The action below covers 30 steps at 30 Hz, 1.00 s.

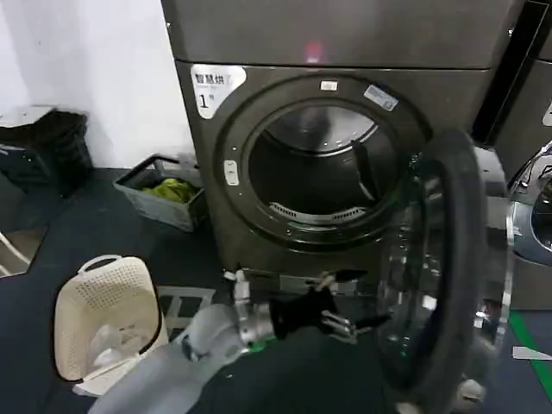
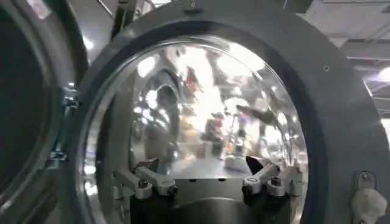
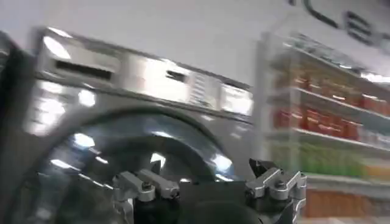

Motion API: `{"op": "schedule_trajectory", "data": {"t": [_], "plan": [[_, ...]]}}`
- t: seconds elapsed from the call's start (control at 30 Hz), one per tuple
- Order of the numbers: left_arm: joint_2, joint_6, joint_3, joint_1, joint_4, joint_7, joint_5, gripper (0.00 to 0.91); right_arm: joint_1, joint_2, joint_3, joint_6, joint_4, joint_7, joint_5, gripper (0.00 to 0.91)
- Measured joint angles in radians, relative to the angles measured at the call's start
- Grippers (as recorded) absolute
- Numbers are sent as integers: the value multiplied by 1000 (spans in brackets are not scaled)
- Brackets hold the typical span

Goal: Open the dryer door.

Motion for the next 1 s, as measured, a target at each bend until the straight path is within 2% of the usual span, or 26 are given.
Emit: {"op": "schedule_trajectory", "data": {"t": [0.2,0.37,0.57,0.83,1.0], "plan": [[-45,-39,90,-65,55,2,43,907,-48,-15,71,-21,-23,132,-41,907],[-105,-72,151,-115,101,-12,100,907,-65,-2,94,-13,-15,141,-83,907],[-184,-76,213,-168,161,-30,102,907,-73,3,117,-6,-8,192,-121,907],[-293,-74,271,-229,253,-106,114,907,-92,5,188,16,-27,261,-224,907],[-355,-68,298,-260,299,-129,115,907,-105,10,242,21,-42,278,-245,907]]}}
